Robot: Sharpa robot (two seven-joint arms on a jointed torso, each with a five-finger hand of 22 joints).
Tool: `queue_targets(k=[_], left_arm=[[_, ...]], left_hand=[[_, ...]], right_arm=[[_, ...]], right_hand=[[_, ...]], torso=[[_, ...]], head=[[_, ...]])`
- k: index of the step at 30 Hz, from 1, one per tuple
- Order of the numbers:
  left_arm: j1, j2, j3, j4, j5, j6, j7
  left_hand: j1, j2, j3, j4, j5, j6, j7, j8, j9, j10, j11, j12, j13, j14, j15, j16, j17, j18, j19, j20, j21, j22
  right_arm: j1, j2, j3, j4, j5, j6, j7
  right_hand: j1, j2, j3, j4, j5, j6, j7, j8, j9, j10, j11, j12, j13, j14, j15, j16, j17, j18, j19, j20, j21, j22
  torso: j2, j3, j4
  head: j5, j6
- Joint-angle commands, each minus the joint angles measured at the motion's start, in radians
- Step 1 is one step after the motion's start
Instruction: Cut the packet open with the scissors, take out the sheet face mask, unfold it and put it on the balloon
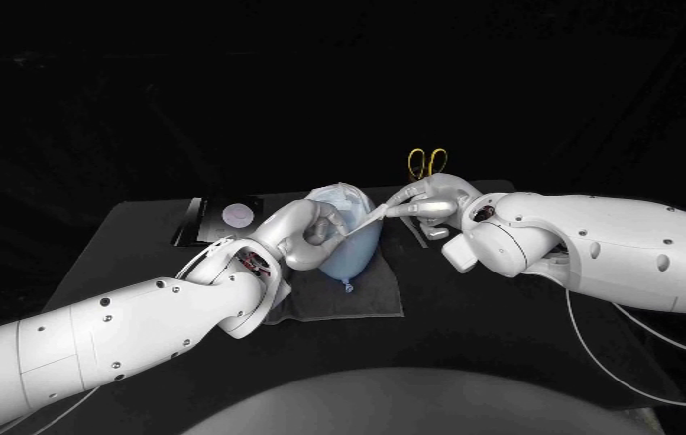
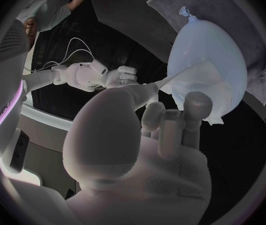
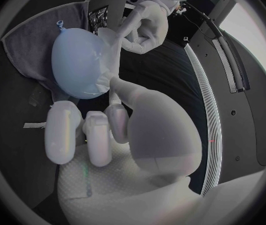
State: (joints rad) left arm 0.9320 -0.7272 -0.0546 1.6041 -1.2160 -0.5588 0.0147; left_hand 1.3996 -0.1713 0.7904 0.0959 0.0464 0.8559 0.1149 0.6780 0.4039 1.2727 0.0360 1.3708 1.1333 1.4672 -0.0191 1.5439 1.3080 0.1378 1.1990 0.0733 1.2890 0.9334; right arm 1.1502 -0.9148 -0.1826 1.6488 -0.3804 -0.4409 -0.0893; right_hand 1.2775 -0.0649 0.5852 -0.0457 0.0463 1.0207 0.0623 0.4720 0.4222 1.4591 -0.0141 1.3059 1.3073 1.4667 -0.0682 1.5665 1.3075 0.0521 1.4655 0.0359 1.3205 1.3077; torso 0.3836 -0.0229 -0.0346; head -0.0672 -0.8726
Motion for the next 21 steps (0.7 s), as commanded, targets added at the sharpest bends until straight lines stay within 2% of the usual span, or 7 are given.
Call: queue_targets(k=[1, 8, 21], left_arm=[[0.002, 0.0, 0.001, -0.003, 0.006, 0.097, -0.001], [0.004, 0.011, 0.0, -0.006, 0.004, 0.132, 0.013], [0.007, 0.023, -0.001, 0.001, 0.004, 0.136, 0.029]], left_hand=[[-0.012, 0.002, -0.001, -0.005, 0.003, 0.01, 0.0, 0.003, 0.012, 0.005, 0.002, 0.005, -0.001, 0.063, -0.005, 0.007, 0.146, -0.013, 0.005, -0.002, 0.003, 0.002], [-0.015, 0.0, -0.001, -0.006, 0.003, 0.009, 0.0, 0.004, 0.012, 0.003, 0.002, 0.004, -0.005, 0.062, -0.005, 0.006, 0.144, -0.014, 0.007, -0.002, 0.005, 0.005], [-0.02, -0.003, -0.002, -0.009, 0.003, 0.008, 0.001, 0.004, 0.012, -0.008, 0.002, -0.004, -0.021, 0.062, -0.005, 0.006, 0.144, -0.014, 0.006, -0.002, 0.005, 0.005]], right_arm=[[-0.005, -0.004, -0.001, -0.005, -0.047, 0.026, -0.052], [-0.02, 0.004, -0.004, -0.01, -0.059, 0.015, -0.075], [-0.025, 0.0, -0.005, -0.008, -0.087, 0.013, -0.114]], right_hand=[[-0.004, 0.006, 0.006, 0.001, 0.002, 0.006, 0.001, 0.002, 0.008, 0.024, -0.001, 0.001, 0.081, 0.104, -0.007, 0.004, 0.263, -0.004, 0.05, -0.005, 0.007, 0.198], [-0.004, 0.006, 0.006, 0.001, 0.002, 0.006, 0.0, 0.003, 0.009, 0.024, -0.001, 0.001, 0.081, 0.104, -0.007, 0.004, 0.263, -0.004, 0.05, -0.005, 0.006, 0.198], [-0.004, 0.006, 0.007, 0.0, 0.002, 0.007, 0.0, 0.003, 0.009, 0.024, -0.001, 0.001, 0.081, 0.104, -0.007, 0.004, 0.263, -0.004, 0.05, -0.005, 0.006, 0.198]], torso=[[0.001, 0.0006, -0.0004], [0.001, 0.0021, -0.0007], [0.0, 0.0002, 0.0006]], head=[[-0.002, 0.0], [-0.005, 0.0], [-0.015, 0.0]])
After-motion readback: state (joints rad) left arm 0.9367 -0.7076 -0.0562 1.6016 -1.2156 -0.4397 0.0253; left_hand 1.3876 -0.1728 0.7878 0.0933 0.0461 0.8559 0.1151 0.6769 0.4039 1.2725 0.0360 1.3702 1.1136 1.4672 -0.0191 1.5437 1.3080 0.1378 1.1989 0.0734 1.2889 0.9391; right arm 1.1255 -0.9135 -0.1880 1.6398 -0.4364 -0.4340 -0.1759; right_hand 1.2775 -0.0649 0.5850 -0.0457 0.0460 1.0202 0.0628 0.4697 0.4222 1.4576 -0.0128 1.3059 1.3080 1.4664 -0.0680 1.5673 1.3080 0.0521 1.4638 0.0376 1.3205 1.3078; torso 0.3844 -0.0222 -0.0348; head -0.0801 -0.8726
